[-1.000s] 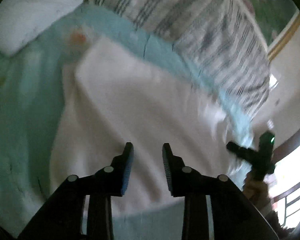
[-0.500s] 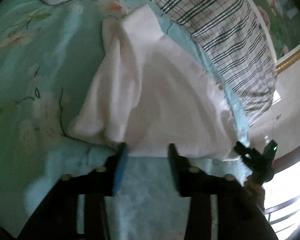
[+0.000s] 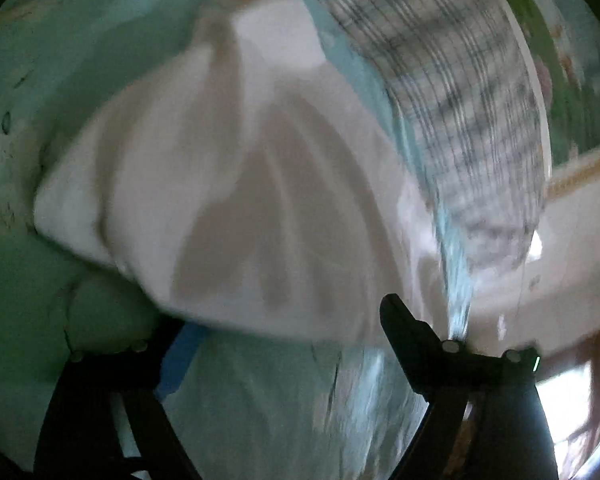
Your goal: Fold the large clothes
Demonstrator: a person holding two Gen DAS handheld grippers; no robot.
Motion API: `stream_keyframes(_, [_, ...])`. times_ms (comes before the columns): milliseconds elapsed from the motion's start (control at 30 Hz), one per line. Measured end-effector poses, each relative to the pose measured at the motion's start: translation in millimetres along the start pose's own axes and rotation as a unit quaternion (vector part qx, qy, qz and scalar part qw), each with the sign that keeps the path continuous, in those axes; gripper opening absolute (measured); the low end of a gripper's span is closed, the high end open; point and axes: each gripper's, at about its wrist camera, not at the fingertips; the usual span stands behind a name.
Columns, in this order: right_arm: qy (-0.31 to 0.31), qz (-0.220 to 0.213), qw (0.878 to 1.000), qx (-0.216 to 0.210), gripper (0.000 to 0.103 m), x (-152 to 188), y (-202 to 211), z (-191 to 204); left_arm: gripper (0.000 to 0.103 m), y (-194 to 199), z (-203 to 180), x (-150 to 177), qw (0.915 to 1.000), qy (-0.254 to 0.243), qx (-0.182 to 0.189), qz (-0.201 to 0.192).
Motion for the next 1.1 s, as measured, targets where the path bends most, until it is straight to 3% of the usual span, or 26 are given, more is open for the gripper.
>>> stream_keyframes(167, [0.003, 0.010, 1.000, -0.009, 0.042, -0.7, -13.6, 5.3, 0.083, -6.5, -4.6, -21.2, 0.9981, 0.014, -0.002, -0.060])
stream_keyframes(367, [0.017, 0.016, 0.999, -0.026, 0.042, -9.4, -32.0, 19.3, 0.077, -12.0, -9.9, -19.7, 0.9968, -0.005, -0.014, -0.078])
stream_keyframes(433, [0.018, 0.016, 0.999, -0.030, 0.042, -11.1, -36.1, 21.7, 0.069, -11.1, -7.0, -20.5, 0.9967, -0.007, -0.016, -0.080])
stream_keyframes(567, [0.024, 0.021, 0.999, -0.037, 0.042, -14.4, -45.1, 29.8, 0.026, -8.8, 4.2, -31.5, 0.9972, 0.001, -0.014, -0.073])
stream_keyframes(700, [0.046, 0.026, 0.998, -0.043, 0.042, -21.9, -55.3, 42.7, 0.012, -4.7, 1.6, -32.0, 0.9973, -0.011, -0.004, -0.073])
stream_keyframes(800, [0.059, 0.029, 0.997, -0.043, 0.040, -31.5, -64.3, 50.9, 0.010, 1.6, -10.8, -27.8, 0.9958, -0.041, -0.003, -0.082])
stream_keyframes(867, [0.072, 0.032, 0.996, -0.044, 0.027, -44.0, -75.5, 59.2, 0.009, 5.3, -20.5, -24.9, 0.9944, -0.060, -0.002, -0.087])
stream_keyframes(1000, [0.095, 0.039, 0.994, -0.041, 0.016, -67.5, -103.4, 74.4, 0.006, 14.2, -45.4, -18.6, 0.9906, -0.102, 0.008, -0.091])
stream_keyframes(1100, [0.117, 0.078, 0.989, -0.047, 0.015, -70.3, -135.6, 87.7, 0.006, 21.3, -68.0, -10.1, 0.9853, -0.140, 0.019, -0.096])
Point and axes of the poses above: each gripper's, at about its wrist camera, not at the fingertips, and y roughly against the way its jaws point, z to its left, x to its underside, and after that the axes turned 15 degrees about y, right-handed
